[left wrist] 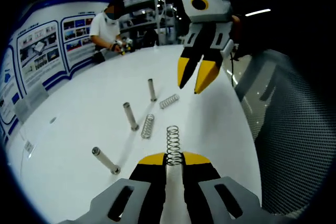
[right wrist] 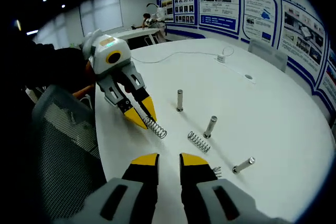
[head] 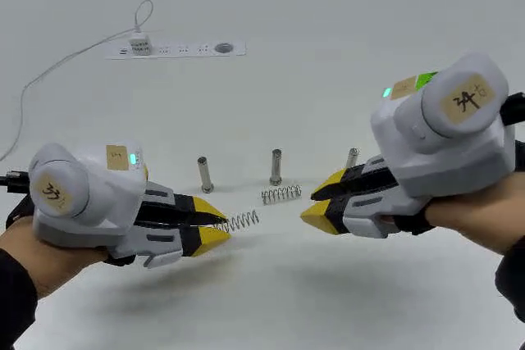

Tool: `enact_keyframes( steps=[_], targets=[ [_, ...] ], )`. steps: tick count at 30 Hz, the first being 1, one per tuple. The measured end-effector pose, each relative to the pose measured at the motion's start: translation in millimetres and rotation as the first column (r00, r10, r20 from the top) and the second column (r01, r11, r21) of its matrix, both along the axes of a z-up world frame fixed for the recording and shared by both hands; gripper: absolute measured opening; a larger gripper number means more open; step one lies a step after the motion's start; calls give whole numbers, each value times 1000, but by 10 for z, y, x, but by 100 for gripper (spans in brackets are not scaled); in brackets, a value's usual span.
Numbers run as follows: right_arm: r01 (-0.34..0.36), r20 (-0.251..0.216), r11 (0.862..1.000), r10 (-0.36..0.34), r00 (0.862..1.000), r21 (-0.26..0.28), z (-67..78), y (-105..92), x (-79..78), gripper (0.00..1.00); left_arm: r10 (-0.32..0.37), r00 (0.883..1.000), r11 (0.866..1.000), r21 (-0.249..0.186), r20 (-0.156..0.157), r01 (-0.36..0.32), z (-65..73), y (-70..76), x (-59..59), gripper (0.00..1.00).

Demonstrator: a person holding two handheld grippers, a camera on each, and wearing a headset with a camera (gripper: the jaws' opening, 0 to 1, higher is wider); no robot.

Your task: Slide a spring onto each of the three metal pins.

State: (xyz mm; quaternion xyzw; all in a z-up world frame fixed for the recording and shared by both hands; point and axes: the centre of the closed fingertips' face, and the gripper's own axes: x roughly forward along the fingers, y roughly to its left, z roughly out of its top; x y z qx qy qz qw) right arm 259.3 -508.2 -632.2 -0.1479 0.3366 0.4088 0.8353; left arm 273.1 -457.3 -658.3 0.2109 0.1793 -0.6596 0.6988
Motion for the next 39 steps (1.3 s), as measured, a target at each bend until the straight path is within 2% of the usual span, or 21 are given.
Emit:
enact_keyframes(
  steps=[7, 16, 22, 25, 39],
  targets=[
    [-61, -16, 998, 61, 998, 16, -15, 93, -74, 19, -53, 999, 996, -66, 4, 53, 233, -127, -193, 10],
    [-123, -28, 992, 124, 992, 27, -32, 149, -171, 19, -108, 994, 990, -86, 6, 108, 314, -212, -351, 10],
    [-143, -33, 989, 145, 989, 45, -15, 183, -211, 14, -121, 993, 989, -89, 4, 121, 321, -238, -385, 10],
    [-146, -28, 988, 147, 989, 60, 47, 192, -219, 13, -120, 993, 989, -89, 0, 120, 303, -241, -382, 10],
    [-169, 25, 981, 168, 986, 93, 268, 367, -205, 13, -112, 994, 989, -100, -7, 111, 308, -261, -367, 10]
  ],
)
